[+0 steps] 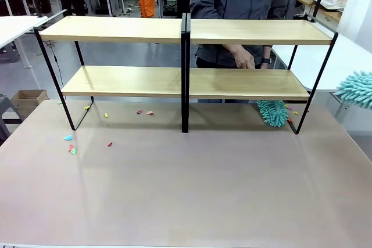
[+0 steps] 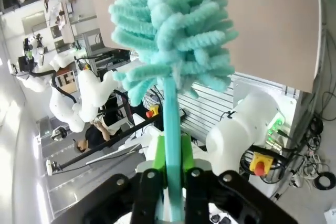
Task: Clean the shelves.
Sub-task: Clean a randomly selected level of the Shelf with the Duster, then clean another randomly selected level of the Shelf with the Duster.
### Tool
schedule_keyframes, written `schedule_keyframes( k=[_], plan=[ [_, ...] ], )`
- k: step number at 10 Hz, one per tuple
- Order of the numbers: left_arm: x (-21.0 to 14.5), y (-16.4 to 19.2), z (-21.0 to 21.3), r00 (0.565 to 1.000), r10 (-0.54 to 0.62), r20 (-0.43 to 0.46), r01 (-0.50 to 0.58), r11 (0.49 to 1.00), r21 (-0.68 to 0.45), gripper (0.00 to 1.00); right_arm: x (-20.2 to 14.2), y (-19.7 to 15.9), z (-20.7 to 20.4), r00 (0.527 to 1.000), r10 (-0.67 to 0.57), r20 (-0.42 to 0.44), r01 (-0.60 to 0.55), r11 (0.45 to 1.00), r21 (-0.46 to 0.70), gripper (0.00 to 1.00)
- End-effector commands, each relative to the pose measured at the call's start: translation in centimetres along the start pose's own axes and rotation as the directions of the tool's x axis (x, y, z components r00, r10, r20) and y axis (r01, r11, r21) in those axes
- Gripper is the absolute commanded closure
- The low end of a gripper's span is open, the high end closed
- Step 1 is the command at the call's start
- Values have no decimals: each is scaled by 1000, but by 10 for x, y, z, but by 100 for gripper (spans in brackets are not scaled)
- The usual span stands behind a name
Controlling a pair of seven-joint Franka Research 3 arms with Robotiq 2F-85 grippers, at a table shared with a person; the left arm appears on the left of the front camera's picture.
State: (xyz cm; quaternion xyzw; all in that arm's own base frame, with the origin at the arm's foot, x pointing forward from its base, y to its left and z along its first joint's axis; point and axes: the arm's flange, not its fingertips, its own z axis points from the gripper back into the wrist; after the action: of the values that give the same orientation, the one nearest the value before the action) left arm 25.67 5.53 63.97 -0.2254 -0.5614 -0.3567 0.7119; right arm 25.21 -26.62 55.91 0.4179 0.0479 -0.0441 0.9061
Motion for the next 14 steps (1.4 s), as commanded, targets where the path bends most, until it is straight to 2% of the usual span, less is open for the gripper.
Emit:
schedule_keyframes(
  k=[1,10,11,12,13,14],
  plan=[
    [-1,0,-1,1000,-1,2,1,1000,-6,0,-3,5,6,1000,31,6,-31,999,11,88],
    [-1,0,-1,1000,-1,2,1,1000,-6,0,-3,5,6,1000,31,6,-31,999,11,88],
    [-1,0,-1,1000,-1,2,1,1000,-6,0,-5,1,2,1000,0,-6,-1,1000,-13,88],
    [-1,0,-1,1000,-1,2,1,1000,-6,0,-23,27,-16,987,152,-58,-154,987,-39,88],
    [-1,0,-1,1000,-1,2,1,1000,-6,0,-39,46,-29,948,274,-160,-274,961,18,88],
    [-1,0,-1,1000,-1,2,1,1000,-6,0,-52,64,-49,908,324,-265,-332,943,17,88]
  ],
)
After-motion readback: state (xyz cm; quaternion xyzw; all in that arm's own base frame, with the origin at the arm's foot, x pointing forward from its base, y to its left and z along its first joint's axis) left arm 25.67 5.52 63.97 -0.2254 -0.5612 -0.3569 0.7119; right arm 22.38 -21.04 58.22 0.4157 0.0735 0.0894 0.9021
